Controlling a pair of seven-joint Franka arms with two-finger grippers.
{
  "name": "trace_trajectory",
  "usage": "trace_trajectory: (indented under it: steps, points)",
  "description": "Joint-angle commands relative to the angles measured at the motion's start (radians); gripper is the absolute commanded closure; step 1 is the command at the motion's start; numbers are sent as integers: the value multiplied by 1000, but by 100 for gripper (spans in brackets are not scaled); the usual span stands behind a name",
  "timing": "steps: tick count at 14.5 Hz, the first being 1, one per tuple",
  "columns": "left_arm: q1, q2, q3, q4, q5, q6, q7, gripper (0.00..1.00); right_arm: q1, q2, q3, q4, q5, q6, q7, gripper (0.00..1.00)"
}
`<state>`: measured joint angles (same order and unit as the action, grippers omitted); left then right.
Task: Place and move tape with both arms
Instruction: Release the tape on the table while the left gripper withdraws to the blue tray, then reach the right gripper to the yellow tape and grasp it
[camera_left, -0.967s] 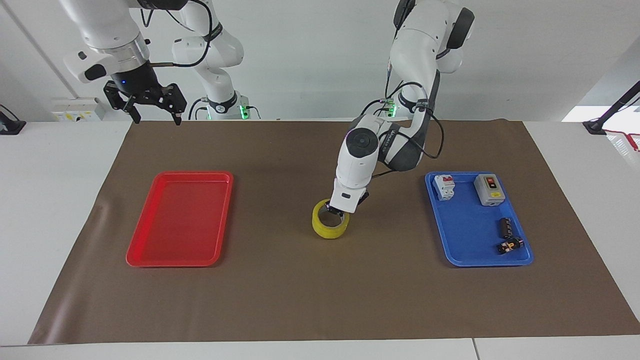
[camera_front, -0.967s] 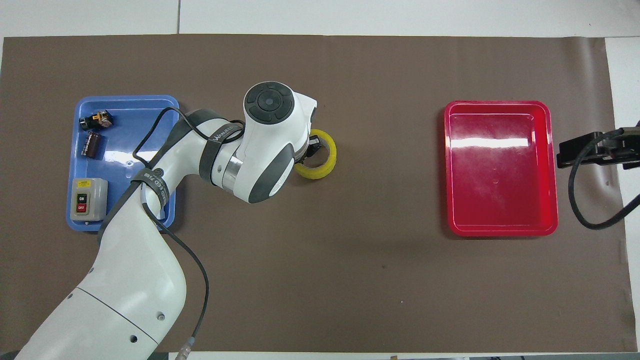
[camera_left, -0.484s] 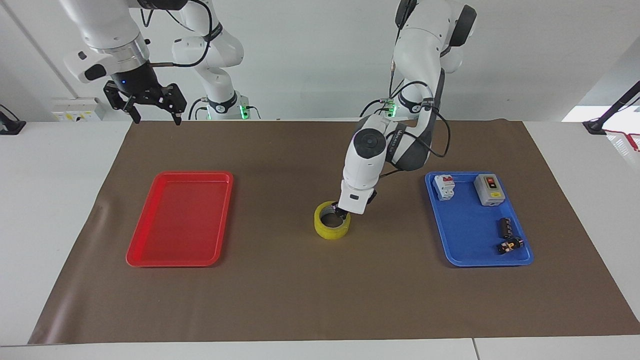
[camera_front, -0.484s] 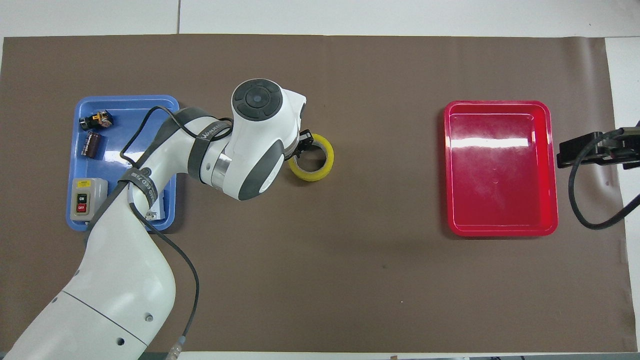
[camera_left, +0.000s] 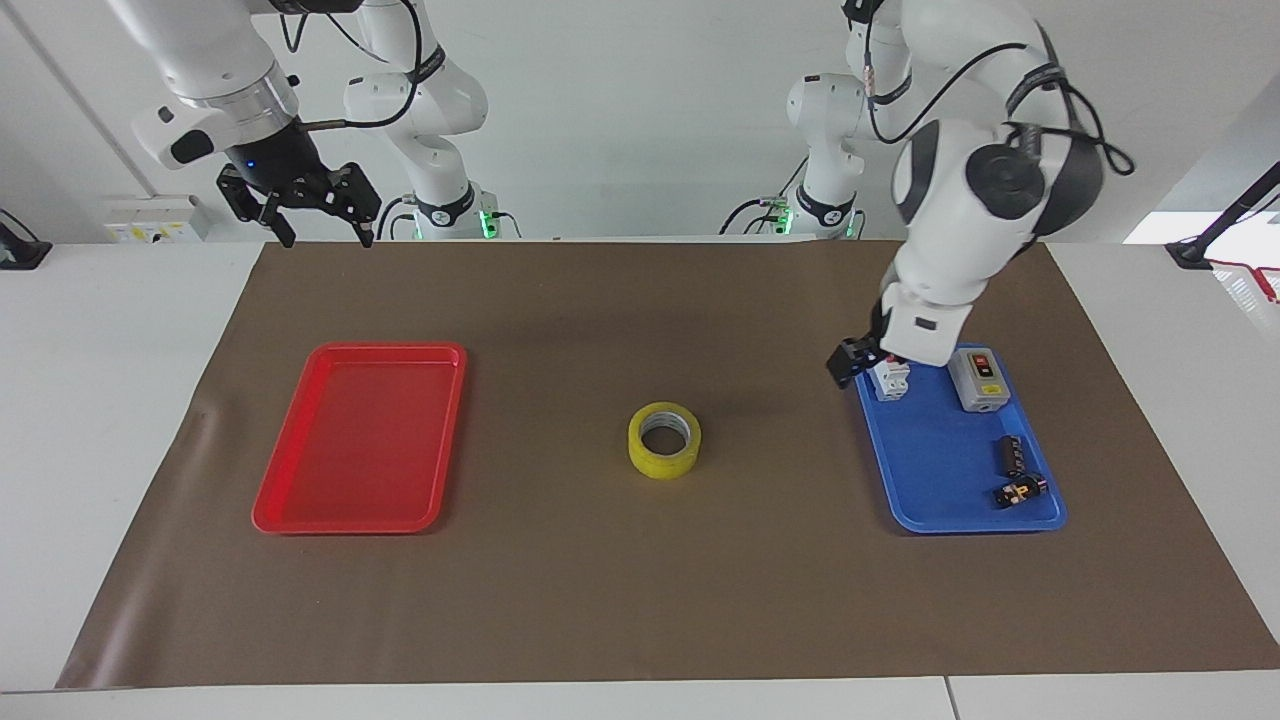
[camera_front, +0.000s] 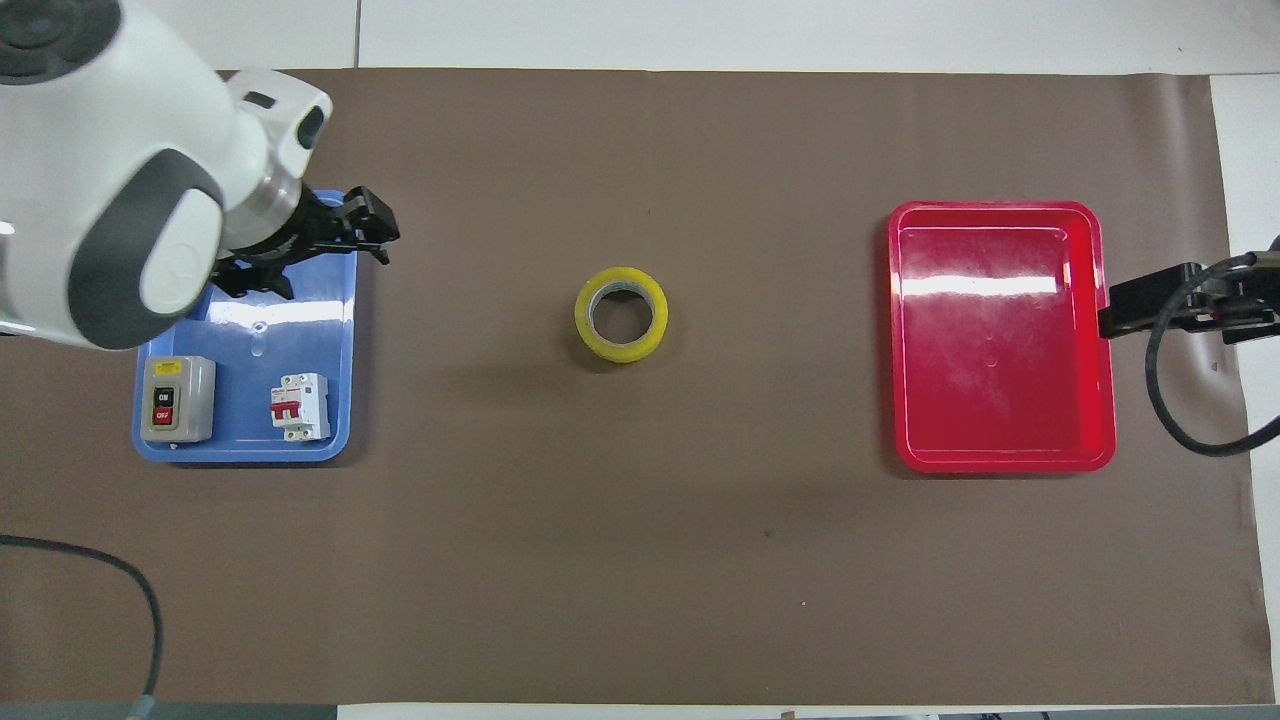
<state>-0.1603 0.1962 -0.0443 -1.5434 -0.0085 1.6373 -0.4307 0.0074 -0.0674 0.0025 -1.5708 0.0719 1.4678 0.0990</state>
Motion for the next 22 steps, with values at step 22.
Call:
trace_trajectory:
  steps: [22]
  points:
    - [128,-179,-9,-41,-21,-168,415,0,516,623,33,20,-248,771,527,0]
